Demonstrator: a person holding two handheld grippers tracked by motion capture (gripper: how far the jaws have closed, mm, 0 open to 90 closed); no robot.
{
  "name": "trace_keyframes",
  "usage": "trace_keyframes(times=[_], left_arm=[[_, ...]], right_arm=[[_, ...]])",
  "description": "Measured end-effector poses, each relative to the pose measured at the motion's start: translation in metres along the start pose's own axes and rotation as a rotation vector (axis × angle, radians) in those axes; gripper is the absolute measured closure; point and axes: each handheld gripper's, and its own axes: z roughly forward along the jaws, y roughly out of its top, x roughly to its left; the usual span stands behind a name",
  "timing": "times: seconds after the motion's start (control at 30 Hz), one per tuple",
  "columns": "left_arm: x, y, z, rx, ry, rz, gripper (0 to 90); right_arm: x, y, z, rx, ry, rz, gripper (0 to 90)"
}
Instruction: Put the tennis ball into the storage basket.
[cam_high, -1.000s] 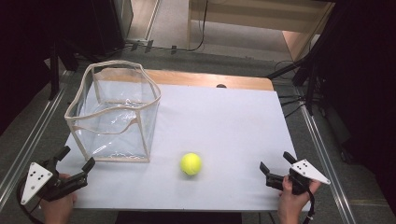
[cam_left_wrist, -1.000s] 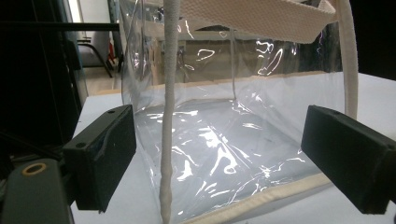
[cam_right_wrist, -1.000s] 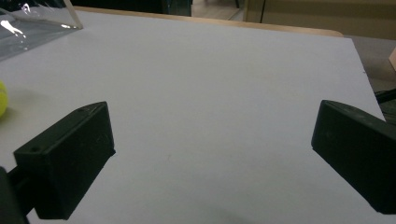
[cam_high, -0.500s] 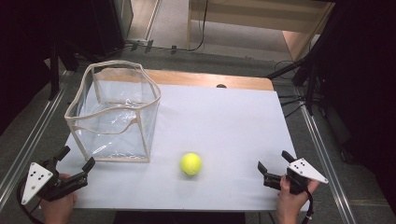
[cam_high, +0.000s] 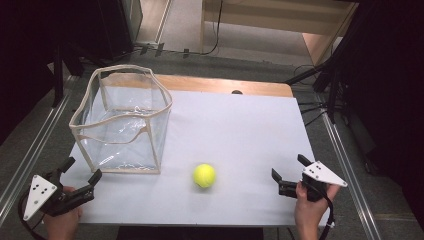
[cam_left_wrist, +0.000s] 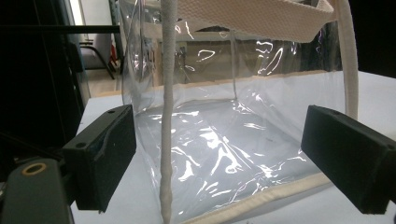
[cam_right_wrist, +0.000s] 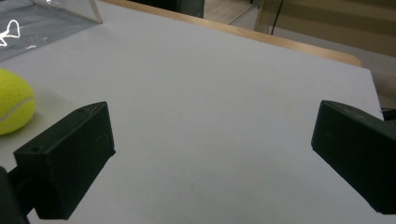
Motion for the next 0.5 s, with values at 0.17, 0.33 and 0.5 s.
trace_keyframes(times=[0.17,0.33,0.5], left_arm=[[0.0,0.0,0.0,0.001,0.001,-0.002,10.4],[0.0,0.0,0.0,0.001,0.001,-0.003,10.4],[0.0,0.0,0.0,-0.001,0.0,-0.005,10.4]], right_arm=[[0.007,0.01,0.007,0.016,0.032,-0.018,0.0],[0.015,0.019,0.018,0.027,0.074,-0.034,0.0],[0.024,0.029,0.028,0.049,0.121,-0.06,0.0]])
